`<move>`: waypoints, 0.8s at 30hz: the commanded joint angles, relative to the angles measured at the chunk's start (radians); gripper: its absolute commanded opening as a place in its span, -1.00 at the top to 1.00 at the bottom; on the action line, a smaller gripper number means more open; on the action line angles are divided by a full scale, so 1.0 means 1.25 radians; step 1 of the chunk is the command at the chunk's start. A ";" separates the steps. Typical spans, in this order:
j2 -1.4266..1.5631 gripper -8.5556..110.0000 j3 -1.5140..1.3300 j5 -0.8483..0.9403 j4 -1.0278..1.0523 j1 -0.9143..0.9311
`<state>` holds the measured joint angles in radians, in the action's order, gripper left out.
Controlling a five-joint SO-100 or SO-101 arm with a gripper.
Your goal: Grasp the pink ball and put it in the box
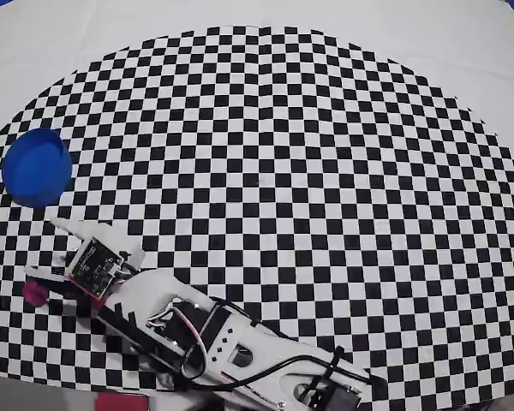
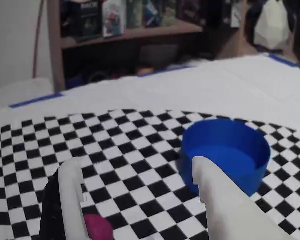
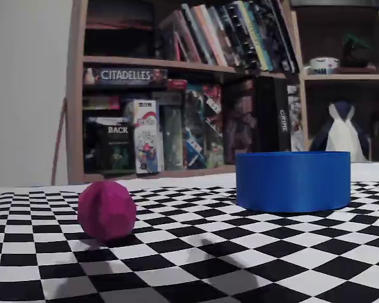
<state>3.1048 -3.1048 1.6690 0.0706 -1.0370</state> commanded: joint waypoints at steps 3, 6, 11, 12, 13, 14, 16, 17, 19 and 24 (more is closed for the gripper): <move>-0.004 0.44 -0.006 -0.001 -0.010 -0.045; -0.004 0.44 -0.006 -0.002 -0.010 -0.066; -0.006 0.44 -0.006 -0.002 -0.009 -0.082; -0.006 0.44 -0.006 -0.002 -0.009 -0.083; -0.009 0.44 -0.006 -0.002 -0.009 -0.083; -0.011 0.44 -0.006 -0.002 -0.009 -0.083; -0.017 0.44 -0.006 -0.002 -0.009 -0.086; -0.021 0.44 -0.006 -0.002 -0.009 -0.087; -0.031 0.44 -0.006 -0.002 -0.010 -0.088; -0.055 0.44 -0.006 0.006 -0.013 -0.090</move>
<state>3.0496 -3.1048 1.6690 0.0706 -1.1351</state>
